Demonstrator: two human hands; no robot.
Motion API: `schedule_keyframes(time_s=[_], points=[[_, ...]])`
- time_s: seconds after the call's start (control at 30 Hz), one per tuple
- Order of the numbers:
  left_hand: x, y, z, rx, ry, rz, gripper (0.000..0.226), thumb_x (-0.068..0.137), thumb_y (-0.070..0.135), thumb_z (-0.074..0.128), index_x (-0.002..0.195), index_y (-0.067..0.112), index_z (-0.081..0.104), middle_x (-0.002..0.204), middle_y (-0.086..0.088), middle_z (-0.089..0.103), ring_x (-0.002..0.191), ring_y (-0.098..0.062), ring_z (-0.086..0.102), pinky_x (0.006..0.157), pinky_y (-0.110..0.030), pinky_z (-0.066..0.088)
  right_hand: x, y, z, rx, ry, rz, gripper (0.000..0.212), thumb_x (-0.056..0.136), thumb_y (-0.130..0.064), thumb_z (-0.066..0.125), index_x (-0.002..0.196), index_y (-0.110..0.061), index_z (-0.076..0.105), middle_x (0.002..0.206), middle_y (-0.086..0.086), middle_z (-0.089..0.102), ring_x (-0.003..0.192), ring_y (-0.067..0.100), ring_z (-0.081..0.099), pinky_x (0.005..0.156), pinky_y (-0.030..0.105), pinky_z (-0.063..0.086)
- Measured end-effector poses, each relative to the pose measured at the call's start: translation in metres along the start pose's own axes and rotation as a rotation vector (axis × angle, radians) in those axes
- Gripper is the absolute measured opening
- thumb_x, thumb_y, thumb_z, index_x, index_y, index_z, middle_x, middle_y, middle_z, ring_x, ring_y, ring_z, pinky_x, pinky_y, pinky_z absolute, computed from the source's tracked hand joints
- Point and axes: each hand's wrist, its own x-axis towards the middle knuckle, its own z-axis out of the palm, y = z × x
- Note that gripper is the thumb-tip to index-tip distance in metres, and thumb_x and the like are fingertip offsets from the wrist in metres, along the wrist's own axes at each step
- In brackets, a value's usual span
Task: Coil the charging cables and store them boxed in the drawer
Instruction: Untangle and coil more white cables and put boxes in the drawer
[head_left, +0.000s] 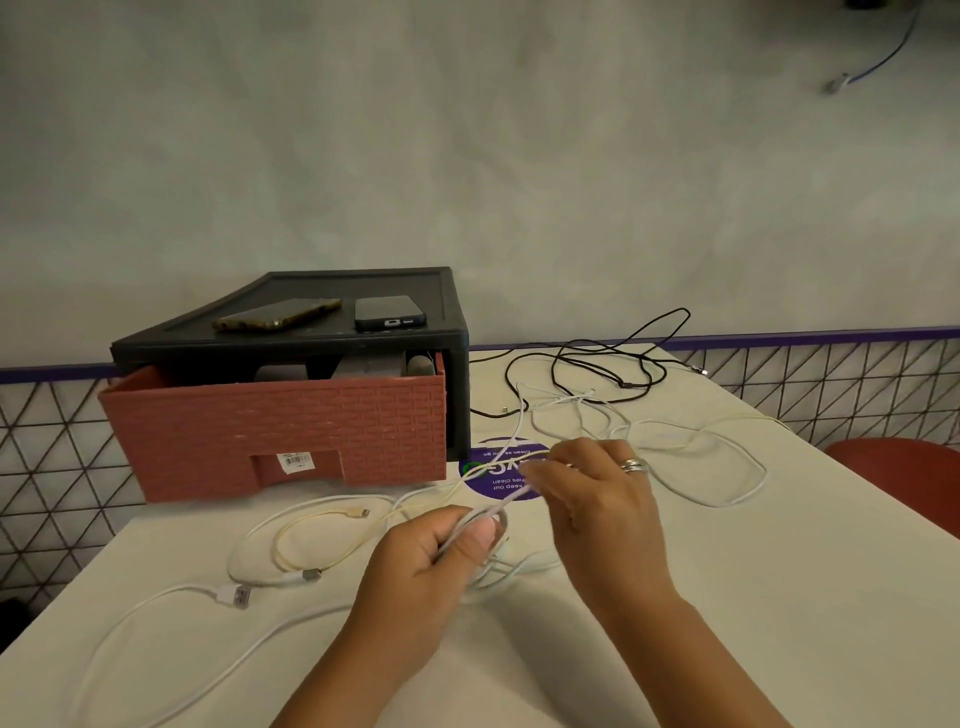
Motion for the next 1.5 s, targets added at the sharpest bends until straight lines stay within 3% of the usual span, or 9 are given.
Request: schedule_keyframes(time_s=[0.1, 0.2, 0.37, 0.6, 0.93, 1.13, 1.23, 1.4, 1.5], points=[[0.000, 0.007, 0.001, -0.111, -0.020, -0.066, 0.033, 0.081, 0.040, 0.053, 0.074, 0.012, 0.069, 0.037, 0.012, 0.044, 0.038, 0.003, 0.040, 0.045, -0.007, 0.030, 0.000, 0.003, -0.004, -0.037, 0.048, 0.016, 0.038, 0.053, 0.002, 0.087, 0.086, -0.012, 0.074, 0.080, 0.006, 0.068, 0.074, 0.026, 0.060, 0.054, 0.026, 0.047], [0.000, 0.005, -0.004, -0.238, 0.038, -0.138, 0.031, 0.072, 0.044, 0.057, 0.070, 0.018, 0.073, 0.041, 0.011, 0.027, 0.039, -0.004, 0.024, 0.044, -0.016, 0.025, 0.001, 0.006, -0.003, -0.006, 0.138, 0.057, 0.038, 0.061, 0.009, 0.073, 0.093, -0.011, 0.074, 0.086, 0.011, 0.067, 0.086, 0.022, 0.047, 0.057, 0.029, 0.047], [0.004, 0.010, -0.015, -0.601, 0.150, -0.246, 0.024, 0.078, 0.029, 0.067, 0.066, 0.008, 0.066, 0.040, 0.008, 0.023, 0.034, -0.006, 0.019, 0.038, -0.016, 0.028, 0.007, 0.024, -0.014, 0.063, 0.270, 0.389, 0.031, 0.075, 0.010, 0.060, 0.088, -0.013, 0.076, 0.098, 0.016, 0.061, 0.091, 0.036, 0.050, 0.071, 0.031, 0.036], [0.010, 0.010, -0.030, -0.909, 0.251, -0.340, 0.035, 0.079, 0.037, 0.049, 0.057, 0.017, 0.066, 0.038, 0.009, 0.022, 0.028, -0.002, 0.019, 0.035, -0.016, 0.026, 0.009, 0.045, -0.022, 0.173, 0.170, 0.823, 0.018, 0.086, -0.015, 0.065, 0.103, -0.016, 0.071, 0.102, 0.001, 0.037, 0.094, 0.021, 0.046, 0.075, 0.025, 0.032], [0.014, 0.000, -0.042, -1.129, 0.249, -0.310, 0.032, 0.044, 0.037, 0.083, 0.061, 0.019, 0.064, 0.036, 0.008, 0.026, 0.033, -0.005, 0.012, 0.034, -0.016, 0.031, -0.005, 0.082, -0.023, 0.075, -0.001, 1.087, 0.018, 0.092, -0.018, 0.055, 0.100, -0.006, 0.065, 0.121, 0.016, 0.046, 0.100, 0.029, 0.051, 0.079, 0.027, 0.031], [0.016, -0.006, -0.049, -1.189, 0.238, -0.308, 0.046, 0.031, 0.036, 0.092, 0.063, 0.020, 0.063, 0.037, 0.007, 0.027, 0.033, -0.005, 0.013, 0.034, -0.016, 0.032, 0.000, 0.083, -0.026, 0.215, 0.115, 0.977, 0.014, 0.093, -0.020, 0.054, 0.089, -0.012, 0.064, 0.075, 0.005, 0.059, 0.075, 0.023, 0.052, 0.066, 0.024, 0.028], [0.016, -0.007, -0.050, -1.205, 0.238, -0.318, 0.046, 0.030, 0.035, 0.092, 0.064, 0.020, 0.064, 0.038, 0.007, 0.027, 0.027, -0.004, 0.024, 0.034, -0.016, 0.032, 0.010, 0.077, -0.037, 0.477, 0.222, 0.982, 0.010, 0.092, -0.023, 0.057, 0.086, -0.020, 0.065, 0.065, 0.002, 0.056, 0.050, 0.006, 0.050, 0.054, 0.023, 0.045], [0.016, -0.007, -0.049, -1.231, 0.194, -0.325, 0.045, 0.033, 0.034, 0.092, 0.065, 0.019, 0.064, 0.038, 0.007, 0.027, 0.028, -0.003, 0.023, 0.034, -0.017, 0.033, 0.003, 0.094, -0.039, 0.359, -0.030, 1.028, 0.017, 0.091, -0.020, 0.056, 0.083, -0.011, 0.068, 0.062, 0.002, 0.057, 0.054, 0.019, 0.044, 0.068, 0.038, 0.048], [0.016, -0.003, -0.047, -1.202, 0.181, -0.375, 0.039, 0.040, 0.035, 0.090, 0.062, 0.018, 0.062, 0.037, 0.007, 0.026, 0.028, -0.003, 0.021, 0.033, -0.017, 0.032, -0.011, 0.111, -0.035, 0.115, -0.495, 1.044, 0.017, 0.090, -0.018, 0.057, 0.082, -0.010, 0.070, 0.073, 0.006, 0.066, 0.069, 0.024, 0.055, 0.069, 0.033, 0.043]])
